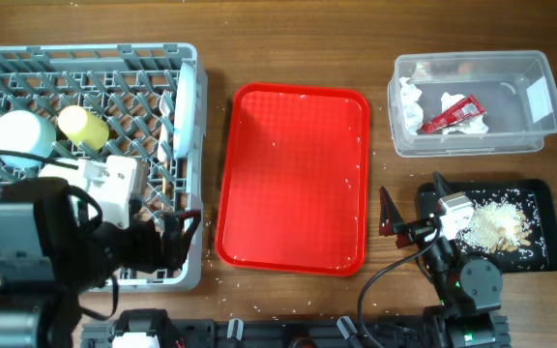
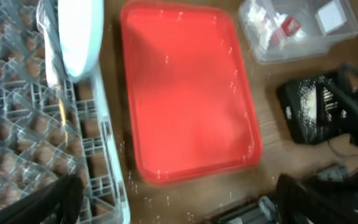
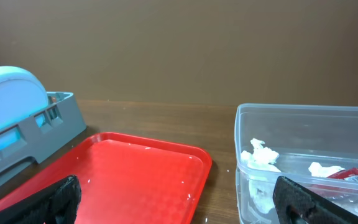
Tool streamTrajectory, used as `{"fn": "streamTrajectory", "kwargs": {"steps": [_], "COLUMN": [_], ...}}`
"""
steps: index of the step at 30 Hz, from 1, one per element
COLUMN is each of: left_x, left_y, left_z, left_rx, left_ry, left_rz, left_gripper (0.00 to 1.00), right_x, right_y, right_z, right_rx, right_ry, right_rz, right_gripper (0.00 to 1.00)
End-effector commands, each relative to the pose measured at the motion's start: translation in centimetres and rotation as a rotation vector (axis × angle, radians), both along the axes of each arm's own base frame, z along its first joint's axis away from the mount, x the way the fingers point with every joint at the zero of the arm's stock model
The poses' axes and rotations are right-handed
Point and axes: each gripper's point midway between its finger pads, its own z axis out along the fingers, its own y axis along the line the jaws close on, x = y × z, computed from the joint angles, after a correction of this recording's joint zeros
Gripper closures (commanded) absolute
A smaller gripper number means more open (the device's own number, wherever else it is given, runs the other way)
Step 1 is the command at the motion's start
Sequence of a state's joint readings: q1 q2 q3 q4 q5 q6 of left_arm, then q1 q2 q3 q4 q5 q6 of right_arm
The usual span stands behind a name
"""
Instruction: Sort waste into correct bins and load items into the dishwasher rack
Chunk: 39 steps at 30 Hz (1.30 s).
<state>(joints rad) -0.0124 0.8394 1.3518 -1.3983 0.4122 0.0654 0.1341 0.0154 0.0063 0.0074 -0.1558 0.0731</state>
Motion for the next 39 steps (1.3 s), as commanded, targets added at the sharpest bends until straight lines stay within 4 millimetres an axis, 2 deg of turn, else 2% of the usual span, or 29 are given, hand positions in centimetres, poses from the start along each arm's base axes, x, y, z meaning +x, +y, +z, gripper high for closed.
{"fn": "streamTrajectory", "kwargs": {"steps": [1,5,8,9,12,16,19,21,25,29,30,33,39], "left_x": [0.4,3.3,3.6,3.6,3.7,4.2,5.7,6.6,7.2,7.1,7.2,7.3,7.3], "left_y": [-0.5,-0.5,-0.5,-0.5,-0.5,-0.3,1.5,3.9,4.5,5.4,5.8,7.0,7.5], "left_z": [-3.4,-8.5,-12.4,-12.9,-13.5,-12.4,-13.0,-14.6,-13.3,-10.3,-10.7,-14.4,-14.6], "left_rx": [-0.008,0.003,0.006,0.005,0.006,0.009,-0.026,-0.096,-0.114,-0.121,-0.111,-0.059,-0.045], "left_ry": [-0.062,-0.304,-0.420,-0.443,-0.582,-0.743,-0.757,-0.690,-0.787,-0.911,-0.894,-0.751,-0.745], "left_rz": [-0.036,-0.047,-0.047,-0.047,-0.046,-0.026,0.124,0.330,0.368,0.410,0.423,0.477,0.505], "left_gripper": [0.00,0.00,0.00,0.00,0.00,0.00,0.00,0.00,0.00,0.00,0.00,0.00,0.00], "right_x": [0.0,0.0,0.0,0.0,0.0,0.0,0.0,0.0,0.0,0.0,0.0,0.0,0.0], "right_y": [-0.2,-0.2,-0.2,-0.2,-0.2,-0.2,-0.2,-0.2,-0.2,-0.2,-0.2,-0.2,-0.2], "right_z": [0.3,0.3,0.3,0.3,0.3,0.3,0.3,0.3,0.3,0.3,0.3,0.3,0.3], "right_rx": [-0.015,-0.016,-0.016,-0.016,-0.016,-0.015,-0.016,-0.016,-0.016,-0.016,-0.015,-0.016,-0.016], "right_ry": [-0.017,-0.018,-0.018,-0.018,-0.018,-0.017,-0.018,-0.018,-0.018,-0.018,-0.017,-0.018,-0.018], "right_rz": [-0.009,-0.009,-0.009,-0.009,-0.009,-0.010,-0.010,-0.010,-0.010,-0.009,-0.010,-0.010,-0.010], "right_gripper": [0.00,0.00,0.00,0.00,0.00,0.00,0.00,0.00,0.00,0.00,0.00,0.00,0.00]}}
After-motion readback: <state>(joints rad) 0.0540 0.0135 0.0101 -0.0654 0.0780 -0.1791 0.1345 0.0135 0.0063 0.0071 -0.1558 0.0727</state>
